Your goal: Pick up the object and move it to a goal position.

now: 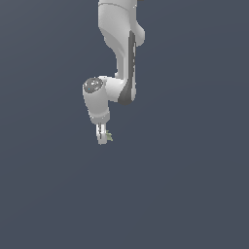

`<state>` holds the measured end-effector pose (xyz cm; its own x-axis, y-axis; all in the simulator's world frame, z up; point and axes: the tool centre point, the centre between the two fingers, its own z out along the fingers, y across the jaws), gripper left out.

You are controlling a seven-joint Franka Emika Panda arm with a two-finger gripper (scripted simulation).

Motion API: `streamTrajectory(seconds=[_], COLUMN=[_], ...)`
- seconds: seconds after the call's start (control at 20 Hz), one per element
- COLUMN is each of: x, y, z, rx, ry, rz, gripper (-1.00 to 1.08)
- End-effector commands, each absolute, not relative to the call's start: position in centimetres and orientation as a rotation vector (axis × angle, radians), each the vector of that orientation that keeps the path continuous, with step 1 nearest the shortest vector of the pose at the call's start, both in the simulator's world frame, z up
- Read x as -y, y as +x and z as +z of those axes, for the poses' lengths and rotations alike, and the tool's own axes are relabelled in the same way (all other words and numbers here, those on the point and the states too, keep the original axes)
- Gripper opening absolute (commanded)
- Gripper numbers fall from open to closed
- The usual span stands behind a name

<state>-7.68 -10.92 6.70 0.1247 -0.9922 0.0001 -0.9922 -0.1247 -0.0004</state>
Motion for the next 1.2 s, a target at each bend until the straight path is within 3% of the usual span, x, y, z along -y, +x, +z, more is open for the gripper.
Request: streamTrajectory(seconds=[0.0,0.35,0.4,1.15], x=[10.9,10.9,10.9,10.7], y=[-7.7,-7.7,-7.7,-7.8], z=[5.5,4.0,4.0,4.7], rx=[-2.080,-2.081,-2.081,-2.081], ry=[-2.355,-2.354,-2.354,-2.353], rz=[0.000,0.000,0.000,0.000], gripper=[1.00,1.00,-1.00,-1.00])
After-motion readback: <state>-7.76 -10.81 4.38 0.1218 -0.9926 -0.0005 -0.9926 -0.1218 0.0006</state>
